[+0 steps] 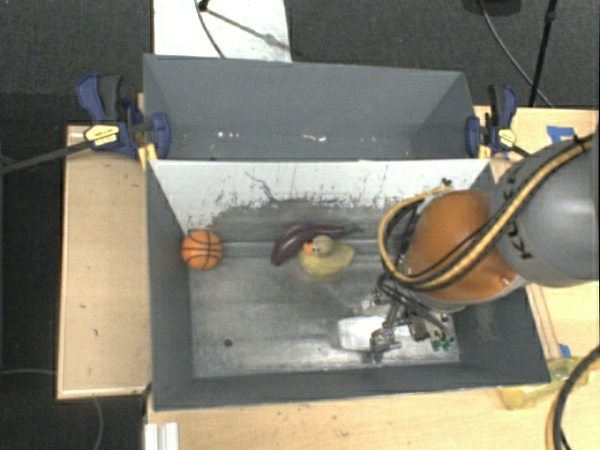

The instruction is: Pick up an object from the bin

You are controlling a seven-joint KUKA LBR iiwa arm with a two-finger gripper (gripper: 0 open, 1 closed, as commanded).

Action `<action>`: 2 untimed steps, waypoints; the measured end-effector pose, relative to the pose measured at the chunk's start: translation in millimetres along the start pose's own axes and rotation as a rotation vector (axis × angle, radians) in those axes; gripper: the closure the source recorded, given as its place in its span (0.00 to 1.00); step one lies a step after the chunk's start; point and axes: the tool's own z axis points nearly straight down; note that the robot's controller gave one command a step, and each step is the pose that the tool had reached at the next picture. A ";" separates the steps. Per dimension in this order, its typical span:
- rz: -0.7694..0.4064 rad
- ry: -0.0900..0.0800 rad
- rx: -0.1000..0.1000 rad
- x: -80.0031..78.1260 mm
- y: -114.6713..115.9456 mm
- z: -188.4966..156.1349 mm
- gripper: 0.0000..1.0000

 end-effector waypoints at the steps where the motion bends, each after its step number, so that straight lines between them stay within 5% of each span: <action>1: 0.001 0.000 0.000 0.1 0.2 0.1 1.00; 2: 0.001 0.011 -0.002 1.9 0.6 -3.7 1.00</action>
Offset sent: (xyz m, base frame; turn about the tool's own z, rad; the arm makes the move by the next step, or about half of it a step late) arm 0.0002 -0.0002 0.0505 0.0000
